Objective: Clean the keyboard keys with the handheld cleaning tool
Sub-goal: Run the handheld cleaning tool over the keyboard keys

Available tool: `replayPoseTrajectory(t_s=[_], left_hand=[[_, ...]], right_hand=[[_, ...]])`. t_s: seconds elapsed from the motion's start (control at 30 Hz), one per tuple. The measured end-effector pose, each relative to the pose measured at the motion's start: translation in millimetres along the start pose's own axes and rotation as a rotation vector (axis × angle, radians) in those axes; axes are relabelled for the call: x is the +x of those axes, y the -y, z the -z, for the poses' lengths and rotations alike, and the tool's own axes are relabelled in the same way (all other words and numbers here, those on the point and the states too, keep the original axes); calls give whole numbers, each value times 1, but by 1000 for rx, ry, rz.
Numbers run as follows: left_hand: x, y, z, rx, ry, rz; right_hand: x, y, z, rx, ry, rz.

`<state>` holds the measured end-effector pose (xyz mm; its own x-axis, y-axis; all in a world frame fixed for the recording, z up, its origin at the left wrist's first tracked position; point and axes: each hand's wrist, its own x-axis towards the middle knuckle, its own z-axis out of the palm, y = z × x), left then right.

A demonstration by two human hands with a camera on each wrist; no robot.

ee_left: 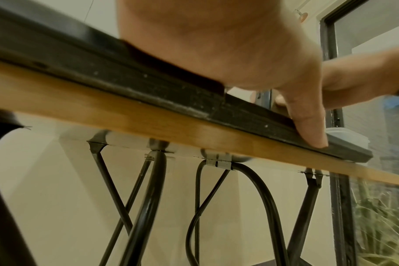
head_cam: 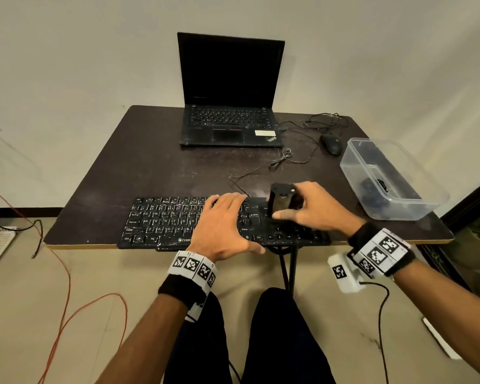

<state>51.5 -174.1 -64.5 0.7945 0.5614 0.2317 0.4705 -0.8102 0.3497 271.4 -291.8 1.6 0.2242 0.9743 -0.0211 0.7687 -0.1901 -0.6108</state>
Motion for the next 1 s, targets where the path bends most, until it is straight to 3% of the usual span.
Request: replayPoseTrajectory(t_s=[0.07, 0.27, 0.43, 0.57, 0.83, 1.0], left_hand=[[-1, -2, 1, 3, -6, -10], [-26, 7, 3, 76, -114, -3], [-76, 59, 25, 113, -275, 136], [-89, 86, 40, 134, -227, 269], [-84, 70, 32, 186, -148, 270], [-74, 70, 36, 180, -117, 265]], right_hand=[[-1, 11, -15, -8, 46, 56], [24, 19, -9, -76, -257, -101], [21, 23, -11, 40, -190, -105], [23, 29, -15, 153, -183, -139], [31, 31, -14, 15, -303, -254], [28, 28, -22, 112, -257, -236]])
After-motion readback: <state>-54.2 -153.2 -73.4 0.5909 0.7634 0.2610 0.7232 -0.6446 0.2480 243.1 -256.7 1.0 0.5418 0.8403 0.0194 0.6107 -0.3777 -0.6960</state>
